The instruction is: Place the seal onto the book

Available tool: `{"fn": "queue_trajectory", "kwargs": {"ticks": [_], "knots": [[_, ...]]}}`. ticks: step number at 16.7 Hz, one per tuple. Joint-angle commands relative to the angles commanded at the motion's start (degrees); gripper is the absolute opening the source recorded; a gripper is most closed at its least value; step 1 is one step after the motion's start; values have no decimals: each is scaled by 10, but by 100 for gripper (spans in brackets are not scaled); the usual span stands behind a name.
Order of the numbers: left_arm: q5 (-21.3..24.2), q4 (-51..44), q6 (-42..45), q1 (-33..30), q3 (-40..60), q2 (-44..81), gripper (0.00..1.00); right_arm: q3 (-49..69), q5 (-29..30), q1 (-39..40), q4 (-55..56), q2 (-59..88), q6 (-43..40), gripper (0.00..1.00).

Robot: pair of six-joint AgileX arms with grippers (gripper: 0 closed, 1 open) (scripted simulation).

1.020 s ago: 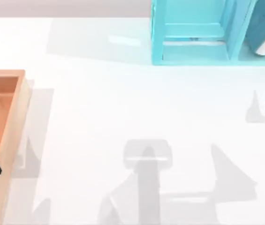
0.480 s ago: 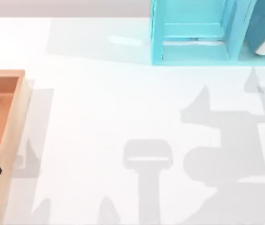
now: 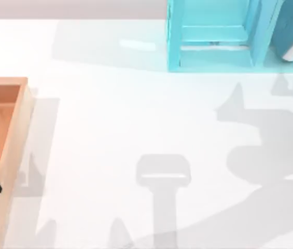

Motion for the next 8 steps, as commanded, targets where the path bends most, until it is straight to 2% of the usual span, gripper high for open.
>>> {"fn": "queue_trajectory", "kwargs": {"ticks": [5,8], "knots": [[0,0,0,0,0,0,100,6,2,3,-5,4,0,100],[0,0,0,0,0,0,100,62,6,6,-27,36,0,100]]}}
